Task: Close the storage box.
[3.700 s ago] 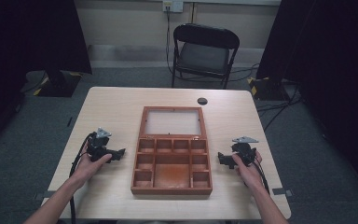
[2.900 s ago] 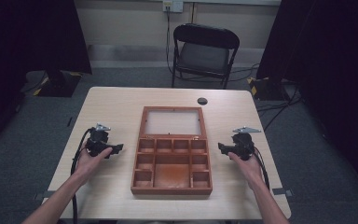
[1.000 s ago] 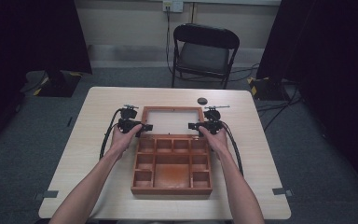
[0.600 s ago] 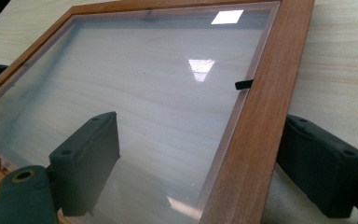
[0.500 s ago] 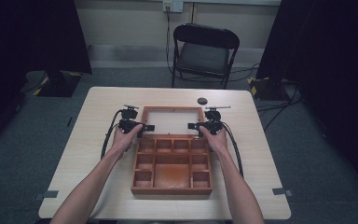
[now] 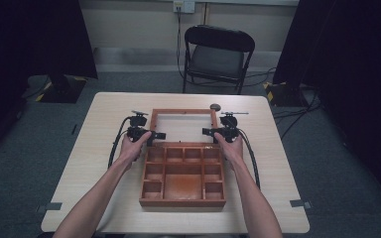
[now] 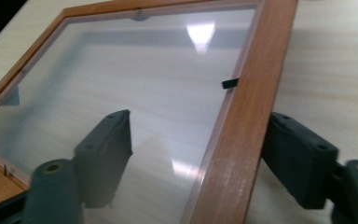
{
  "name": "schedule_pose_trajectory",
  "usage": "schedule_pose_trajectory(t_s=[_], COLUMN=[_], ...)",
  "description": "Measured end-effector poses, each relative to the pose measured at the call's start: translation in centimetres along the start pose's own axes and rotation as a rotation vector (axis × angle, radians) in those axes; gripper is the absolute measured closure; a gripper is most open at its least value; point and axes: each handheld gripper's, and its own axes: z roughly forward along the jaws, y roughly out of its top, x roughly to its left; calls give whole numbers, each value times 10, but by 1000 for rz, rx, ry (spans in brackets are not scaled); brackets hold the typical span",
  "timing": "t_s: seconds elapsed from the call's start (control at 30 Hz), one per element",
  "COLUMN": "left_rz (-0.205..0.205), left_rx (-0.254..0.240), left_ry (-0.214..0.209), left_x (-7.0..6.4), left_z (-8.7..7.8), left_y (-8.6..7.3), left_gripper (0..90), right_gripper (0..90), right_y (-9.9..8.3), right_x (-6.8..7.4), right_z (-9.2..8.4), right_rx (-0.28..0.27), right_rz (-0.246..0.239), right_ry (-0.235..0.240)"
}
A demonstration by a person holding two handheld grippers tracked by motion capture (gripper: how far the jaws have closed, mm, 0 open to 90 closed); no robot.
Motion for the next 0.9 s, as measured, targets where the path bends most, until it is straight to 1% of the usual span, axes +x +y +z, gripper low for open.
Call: schedule_pose_trajectory(t_s=[0.03,0.07,0.1,0.13,0.17,0.23,0.37,0.57,0.6,0.83,0.9], left_rz=[9,18,25,39,43,38,58,63,74,90,97], left_rx=[-1,-7,-9,-12,-13,-20,-35,-56,-58,-83,-80], left_ry=[6,8,11,19,20,24,26,30,31,15,18], left_x=[-1,-2,-3,-3,-4,-4,-3,-4,-4,-7,-8], left_z=[-1,-2,-3,-4,-5,-6,-12,-17,-18,-24,-26], left_y=[1,1,1,1,2,2,3,5,5,7,9], left_gripper=[202,211,214,214,219,234,291,351,351,355,355], right_gripper=[303,306,310,310,314,326,329,337,337,338,337], right_y=[2,4,4,4,4,5,7,10,10,13,15], right_x=[1,3,4,4,4,4,6,9,9,13,14], right_z=[-2,-4,-5,-5,-6,-7,-11,-18,-18,-25,-29], right_rx=[-11,-24,-27,-27,-29,-35,-54,-75,-75,-92,-104], right_rz=[-4,-17,-29,-29,-30,-33,-37,-53,-53,-67,-71], right_ry=[0,-11,-14,-14,-17,-17,-16,-15,-15,-12,-8])
